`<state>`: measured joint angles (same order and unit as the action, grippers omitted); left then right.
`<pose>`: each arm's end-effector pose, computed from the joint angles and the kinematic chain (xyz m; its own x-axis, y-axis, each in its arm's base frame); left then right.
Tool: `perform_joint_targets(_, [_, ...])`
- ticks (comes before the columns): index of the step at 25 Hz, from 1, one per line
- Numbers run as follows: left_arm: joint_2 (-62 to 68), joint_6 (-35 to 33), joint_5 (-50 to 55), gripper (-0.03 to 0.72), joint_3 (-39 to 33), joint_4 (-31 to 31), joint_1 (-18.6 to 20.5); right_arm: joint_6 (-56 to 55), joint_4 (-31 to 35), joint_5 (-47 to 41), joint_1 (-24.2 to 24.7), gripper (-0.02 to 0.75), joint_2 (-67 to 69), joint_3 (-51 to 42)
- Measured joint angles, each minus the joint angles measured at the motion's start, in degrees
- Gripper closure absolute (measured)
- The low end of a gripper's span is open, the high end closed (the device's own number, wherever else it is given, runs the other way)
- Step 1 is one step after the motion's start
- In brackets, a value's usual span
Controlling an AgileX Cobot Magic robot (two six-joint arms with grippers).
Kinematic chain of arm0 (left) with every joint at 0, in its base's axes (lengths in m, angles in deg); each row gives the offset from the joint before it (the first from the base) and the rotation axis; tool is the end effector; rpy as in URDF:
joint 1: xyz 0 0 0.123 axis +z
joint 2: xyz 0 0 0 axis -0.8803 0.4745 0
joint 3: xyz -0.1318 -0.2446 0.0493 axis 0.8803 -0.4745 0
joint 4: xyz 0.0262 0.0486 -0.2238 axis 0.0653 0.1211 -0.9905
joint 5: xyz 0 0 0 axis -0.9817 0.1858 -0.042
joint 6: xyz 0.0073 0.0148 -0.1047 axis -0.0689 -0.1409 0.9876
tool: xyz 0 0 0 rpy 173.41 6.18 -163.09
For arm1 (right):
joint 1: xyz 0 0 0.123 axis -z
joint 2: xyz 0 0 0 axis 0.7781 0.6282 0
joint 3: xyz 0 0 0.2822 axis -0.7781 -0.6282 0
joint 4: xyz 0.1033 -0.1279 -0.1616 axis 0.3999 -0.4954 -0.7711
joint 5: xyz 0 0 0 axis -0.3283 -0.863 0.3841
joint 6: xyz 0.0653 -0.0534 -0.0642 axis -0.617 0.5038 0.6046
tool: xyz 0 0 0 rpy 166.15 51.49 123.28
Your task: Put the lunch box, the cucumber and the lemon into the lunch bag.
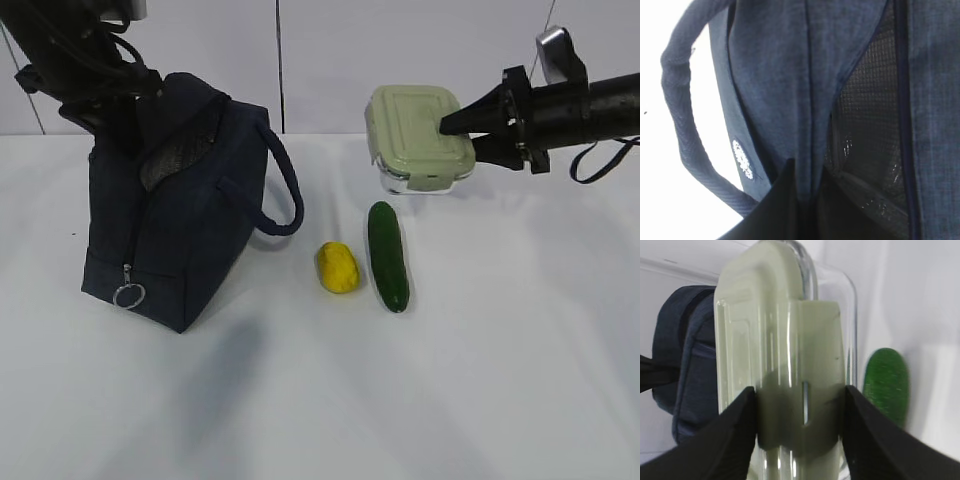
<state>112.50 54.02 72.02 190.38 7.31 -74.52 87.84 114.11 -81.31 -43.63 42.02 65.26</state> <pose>0.3953 -0.1088 0.2670 -0.9159 0.2919 -0.2755 0.3394 0.9297 -0.1433 0.4412 0.0372 0.2097 -0.8794 0.2166 -0.4240 -0.2775 0.4904 0.8261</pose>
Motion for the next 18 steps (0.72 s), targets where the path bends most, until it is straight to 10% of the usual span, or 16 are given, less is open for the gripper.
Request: perform_joint_targets(18, [0.0, 0.0, 0.0, 0.685, 0.0, 0.0, 0.0, -3.28, 1.21, -1.46, -14.48, 0.347, 0.0, 6.81])
